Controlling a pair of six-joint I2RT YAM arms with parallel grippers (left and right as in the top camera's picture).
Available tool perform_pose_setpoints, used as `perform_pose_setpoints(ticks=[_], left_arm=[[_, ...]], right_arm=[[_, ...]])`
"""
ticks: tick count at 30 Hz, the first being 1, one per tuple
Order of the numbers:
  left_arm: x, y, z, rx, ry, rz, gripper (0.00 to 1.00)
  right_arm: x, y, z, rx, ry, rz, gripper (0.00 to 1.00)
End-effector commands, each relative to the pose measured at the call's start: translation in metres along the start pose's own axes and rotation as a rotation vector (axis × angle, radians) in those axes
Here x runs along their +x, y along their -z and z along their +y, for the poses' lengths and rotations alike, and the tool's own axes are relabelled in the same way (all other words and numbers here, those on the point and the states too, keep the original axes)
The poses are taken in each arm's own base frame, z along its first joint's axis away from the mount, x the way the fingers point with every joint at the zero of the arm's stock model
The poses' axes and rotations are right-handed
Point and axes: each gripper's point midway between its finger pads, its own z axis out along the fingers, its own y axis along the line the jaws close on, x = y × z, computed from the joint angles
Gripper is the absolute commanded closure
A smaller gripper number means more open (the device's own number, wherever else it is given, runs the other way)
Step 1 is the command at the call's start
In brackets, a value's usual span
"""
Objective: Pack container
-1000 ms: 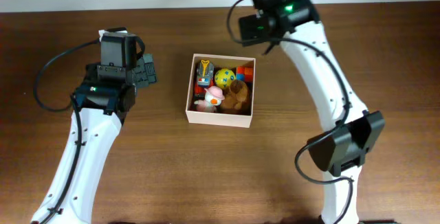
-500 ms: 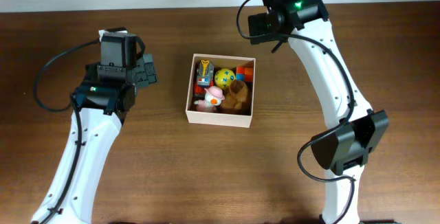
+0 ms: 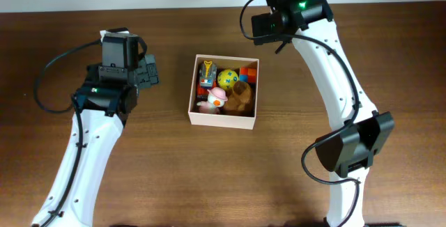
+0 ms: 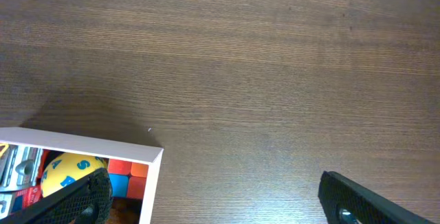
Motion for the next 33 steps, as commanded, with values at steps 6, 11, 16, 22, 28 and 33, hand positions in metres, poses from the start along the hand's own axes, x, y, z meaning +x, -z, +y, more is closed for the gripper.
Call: perform_pose_setpoints(ticks=[6, 11, 16, 22, 28, 33], left_arm=[[-0.002, 0.0, 0.001, -0.012, 0.017, -0.006, 0.01], [-0.002, 0.0, 0.001, -0.012, 0.017, -0.006, 0.01], [-0.002, 0.0, 0.001, -0.012, 0.017, -0.006, 0.01], [-0.002, 0.0, 0.002, -0.012, 0.017, -0.006, 0.01], [-0.002, 0.0, 0.001, -0.012, 0.017, -0.006, 0.01], [-0.002, 0.0, 0.001, -0.012, 0.017, -0.006, 0.01]], right_arm=[[-0.018, 0.057, -0.007, -0.015, -0.028, -0.121, 0.01], [-0.026, 0.136, -0.004, -0.075, -0.033, -0.268, 0.01], [-0.025, 0.24, -0.029, -0.071, -0.062, -0.488, 0.01], [0.012, 0.365, -0.082, -0.144, -0.155, -0.739, 0.01], [0.084, 0.447, -0.132, -0.202, -0.221, -0.922, 0.01], [0.16, 0.468, -0.168, -0.178, -0.277, -1.002, 0.01]])
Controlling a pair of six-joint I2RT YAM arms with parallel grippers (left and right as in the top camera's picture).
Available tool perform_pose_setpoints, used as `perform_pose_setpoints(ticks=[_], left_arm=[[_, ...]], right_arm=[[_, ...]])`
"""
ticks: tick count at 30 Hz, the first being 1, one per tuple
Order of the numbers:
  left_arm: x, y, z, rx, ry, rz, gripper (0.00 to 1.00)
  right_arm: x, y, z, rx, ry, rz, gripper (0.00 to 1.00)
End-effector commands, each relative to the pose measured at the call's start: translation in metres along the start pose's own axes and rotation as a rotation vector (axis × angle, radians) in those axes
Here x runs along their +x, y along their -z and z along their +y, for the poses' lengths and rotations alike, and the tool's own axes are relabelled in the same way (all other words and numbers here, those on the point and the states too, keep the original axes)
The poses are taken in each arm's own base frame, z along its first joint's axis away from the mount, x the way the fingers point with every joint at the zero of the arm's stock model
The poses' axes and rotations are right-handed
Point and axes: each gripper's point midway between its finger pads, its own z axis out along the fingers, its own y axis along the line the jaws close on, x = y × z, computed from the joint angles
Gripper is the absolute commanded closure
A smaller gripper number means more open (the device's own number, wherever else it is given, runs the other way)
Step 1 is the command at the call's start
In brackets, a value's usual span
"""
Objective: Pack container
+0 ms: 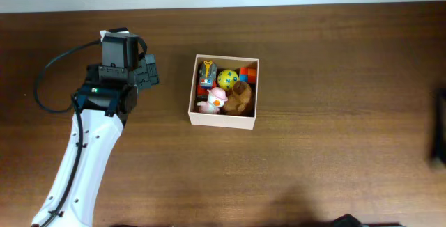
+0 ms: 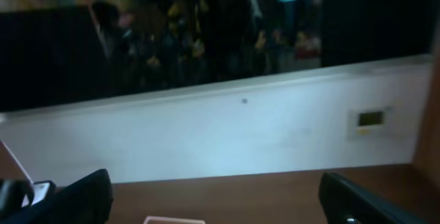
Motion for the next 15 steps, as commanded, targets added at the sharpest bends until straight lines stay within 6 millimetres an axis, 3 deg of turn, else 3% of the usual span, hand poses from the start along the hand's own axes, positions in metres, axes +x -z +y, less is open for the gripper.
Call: perform_pose_setpoints(ticks=[1, 4, 8, 11, 15], left_arm=[[-0.002, 0.0, 0.001, -0.011, 0.016, -0.006, 0.01], [-0.002, 0.0, 0.001, -0.011, 0.016, -0.006, 0.01], [-0.002, 0.0, 0.001, -0.011, 0.016, -0.006, 0.01], [-0.002, 0.0, 0.001, -0.011, 0.016, -0.006, 0.01], [-0.002, 0.0, 0.001, -0.011, 0.016, -0.006, 0.01]], right_arm=[[0.022, 0.024, -0.019, 0.051, 0.008, 0.001, 0.01], [0.048, 0.052, -0.037, 0.114, 0.008, -0.012, 0.01], [0.089, 0.064, -0.052, 0.191, 0.025, 0.012, 0.01], [0.12, 0.057, -0.061, 0.245, 0.03, 0.032, 0.01], [0.16, 0.029, -0.07, 0.303, 0.034, 0.053, 0.01]])
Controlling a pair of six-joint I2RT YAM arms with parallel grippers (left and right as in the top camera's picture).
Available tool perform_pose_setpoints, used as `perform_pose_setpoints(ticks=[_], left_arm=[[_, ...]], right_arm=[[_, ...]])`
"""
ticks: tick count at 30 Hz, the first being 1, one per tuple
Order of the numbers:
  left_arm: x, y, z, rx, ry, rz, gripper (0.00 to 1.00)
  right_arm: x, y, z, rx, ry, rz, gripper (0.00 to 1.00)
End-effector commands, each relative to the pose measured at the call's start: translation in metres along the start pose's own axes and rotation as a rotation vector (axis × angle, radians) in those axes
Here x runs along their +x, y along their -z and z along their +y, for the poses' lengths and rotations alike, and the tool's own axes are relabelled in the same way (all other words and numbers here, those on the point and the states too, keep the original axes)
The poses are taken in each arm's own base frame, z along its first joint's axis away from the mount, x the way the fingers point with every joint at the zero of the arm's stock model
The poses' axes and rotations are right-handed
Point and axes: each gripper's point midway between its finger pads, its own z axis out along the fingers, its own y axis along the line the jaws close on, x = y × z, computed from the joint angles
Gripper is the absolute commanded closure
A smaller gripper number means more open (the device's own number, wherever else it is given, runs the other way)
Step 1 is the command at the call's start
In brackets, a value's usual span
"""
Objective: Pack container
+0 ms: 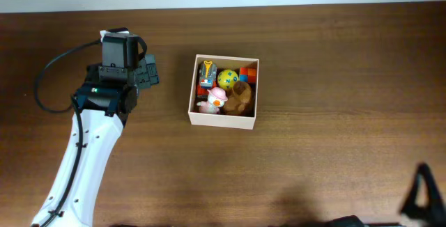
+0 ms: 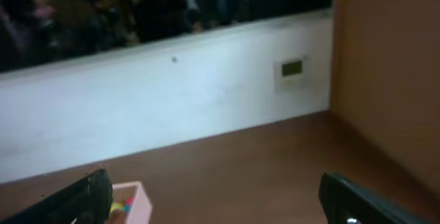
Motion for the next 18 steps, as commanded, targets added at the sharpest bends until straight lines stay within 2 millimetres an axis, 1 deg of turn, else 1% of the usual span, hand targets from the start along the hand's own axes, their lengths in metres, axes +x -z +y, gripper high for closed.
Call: perform_pose_setpoints(ticks=[1, 6, 7, 10, 15, 18], left_arm=[[-0.002, 0.0, 0.001, -0.012, 0.017, -0.006, 0.01], [-0.002, 0.0, 0.001, -0.012, 0.017, -0.006, 0.01], [-0.002, 0.0, 0.001, -0.012, 0.017, -0.006, 0.01], [-0.002, 0.0, 0.001, -0.012, 0.017, -0.006, 0.01], [-0.002, 0.0, 0.001, -0.012, 0.017, -0.006, 0.01], [-0.002, 0.0, 0.001, -0.012, 0.017, -0.006, 0.01]], right_arm=[[0.036, -0.026, -0.003, 0.054, 0.025, 0.04, 0.01], [0.086, -0.069, -0.001, 0.077, 0.027, 0.054, 0.01], [0.095, -0.075, -0.001, 0.074, 0.027, 0.058, 0.01], [0.13, -0.095, -0.001, 0.068, 0.025, 0.068, 0.01], [0.176, -0.114, -0.004, 0.054, 0.016, 0.052, 0.01], [0.188, -0.121, -0.004, 0.047, 0.007, 0.02, 0.01]])
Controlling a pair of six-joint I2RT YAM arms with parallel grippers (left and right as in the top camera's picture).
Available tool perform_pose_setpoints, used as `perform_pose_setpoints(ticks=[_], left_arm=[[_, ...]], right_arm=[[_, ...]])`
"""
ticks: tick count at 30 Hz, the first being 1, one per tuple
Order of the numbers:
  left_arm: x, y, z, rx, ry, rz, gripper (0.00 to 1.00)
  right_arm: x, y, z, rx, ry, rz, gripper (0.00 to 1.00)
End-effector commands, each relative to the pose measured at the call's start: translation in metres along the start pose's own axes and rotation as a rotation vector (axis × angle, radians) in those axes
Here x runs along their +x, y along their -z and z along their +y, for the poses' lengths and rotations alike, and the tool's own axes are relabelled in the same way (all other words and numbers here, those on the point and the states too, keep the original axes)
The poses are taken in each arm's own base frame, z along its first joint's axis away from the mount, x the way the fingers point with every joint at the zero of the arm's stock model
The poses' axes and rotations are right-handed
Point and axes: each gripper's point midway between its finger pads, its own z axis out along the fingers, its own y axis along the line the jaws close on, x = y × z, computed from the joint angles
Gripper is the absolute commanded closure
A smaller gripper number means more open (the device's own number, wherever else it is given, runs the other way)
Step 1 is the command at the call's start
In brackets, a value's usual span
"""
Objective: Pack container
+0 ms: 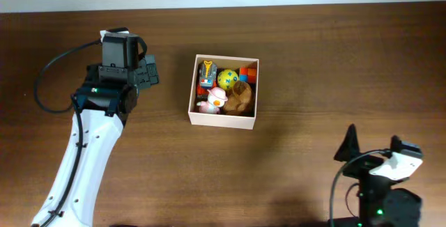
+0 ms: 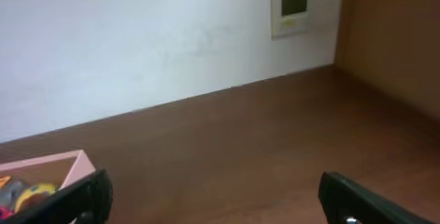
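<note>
A pale pink open box [image 1: 198, 118] stands mid-table, holding a yellow ball [image 1: 228, 79], a brown plush [image 1: 241, 97], a pink-and-white toy [image 1: 217, 99], a toy vehicle [image 1: 205, 73] and red and blue blocks [image 1: 248, 72]. My left gripper [image 1: 149, 71] hovers left of the box, apart from it; its jaws are not readable from above. My right arm [image 1: 380, 176] is folded at the table's near right corner. Its gripper [image 2: 213, 198] is open and empty, looking low across the table at the box [image 2: 48, 169].
The brown wooden table [image 1: 327, 60] meets a white wall [image 2: 172, 38] at the back, with a small wall panel [image 2: 295, 7]. A brown vertical surface [image 2: 399, 38] stands at the right in the right wrist view.
My right arm has come into the overhead view, folded at the near right corner. Its camera now looks lower, showing more table and the box corner. The left arm and box are unchanged.
At first my right gripper hung open just behind the box's far right corner, looking down. Then the arm was out of the overhead view, its camera facing the wall. Now it rests folded at the near right. The box contents stayed the same throughout.
</note>
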Motion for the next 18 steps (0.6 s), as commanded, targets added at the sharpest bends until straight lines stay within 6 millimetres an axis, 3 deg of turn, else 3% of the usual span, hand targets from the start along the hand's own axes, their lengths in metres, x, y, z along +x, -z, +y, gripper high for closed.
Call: perform_pose_setpoints(ticks=[1, 18], left_arm=[[-0.002, 0.0, 0.001, -0.012, 0.017, -0.006, 0.01], [-0.002, 0.0, 0.001, -0.012, 0.017, -0.006, 0.01]], right_arm=[[0.013, -0.006, 0.001, -0.021, -0.004, -0.032, 0.01], [0.052, -0.029, -0.001, -0.024, -0.014, -0.055, 0.01]])
